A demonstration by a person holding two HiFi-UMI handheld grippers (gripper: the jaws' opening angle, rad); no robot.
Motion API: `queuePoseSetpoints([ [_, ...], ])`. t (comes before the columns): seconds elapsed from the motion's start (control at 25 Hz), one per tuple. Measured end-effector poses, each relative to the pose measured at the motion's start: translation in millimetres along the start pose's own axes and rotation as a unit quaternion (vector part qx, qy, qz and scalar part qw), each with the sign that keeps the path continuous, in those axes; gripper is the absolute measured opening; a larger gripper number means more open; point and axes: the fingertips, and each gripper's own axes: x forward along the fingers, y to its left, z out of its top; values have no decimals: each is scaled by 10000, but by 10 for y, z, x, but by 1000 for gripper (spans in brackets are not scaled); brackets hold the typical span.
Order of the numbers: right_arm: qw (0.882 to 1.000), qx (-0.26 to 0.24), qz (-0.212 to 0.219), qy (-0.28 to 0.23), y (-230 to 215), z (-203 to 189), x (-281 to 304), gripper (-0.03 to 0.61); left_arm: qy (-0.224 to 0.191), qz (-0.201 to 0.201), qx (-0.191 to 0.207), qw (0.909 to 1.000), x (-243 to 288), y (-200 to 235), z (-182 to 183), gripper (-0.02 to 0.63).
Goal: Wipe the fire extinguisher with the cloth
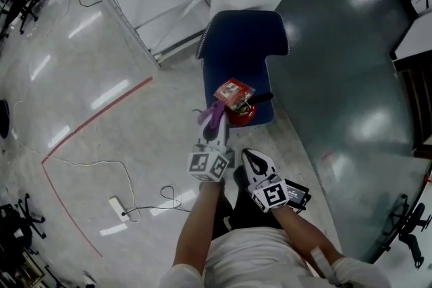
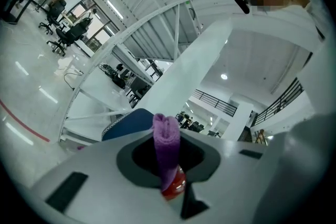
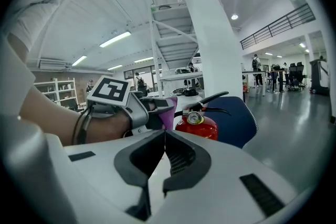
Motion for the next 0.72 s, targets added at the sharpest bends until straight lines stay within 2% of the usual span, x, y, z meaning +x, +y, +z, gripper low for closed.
queuePoseSetpoints([
  [0.2, 9994, 21, 354, 38, -167, -17, 32, 14, 17, 96, 114, 9999, 193, -281, -46, 55],
  [0.36, 9978, 41, 660, 41, -355, -27, -96, 14, -78, 435, 144, 9989, 258, -378, -29, 55],
  [0.48, 9973, 74, 724, 59, -596, -78, -232, 14, -185, 674, 180, 9974, 267, -389, 22, 55],
  [0.72, 9969, 58, 772, 99, -1041, -168, -345, 14, -271, 891, 524, 9943, 266, -534, 65, 55],
])
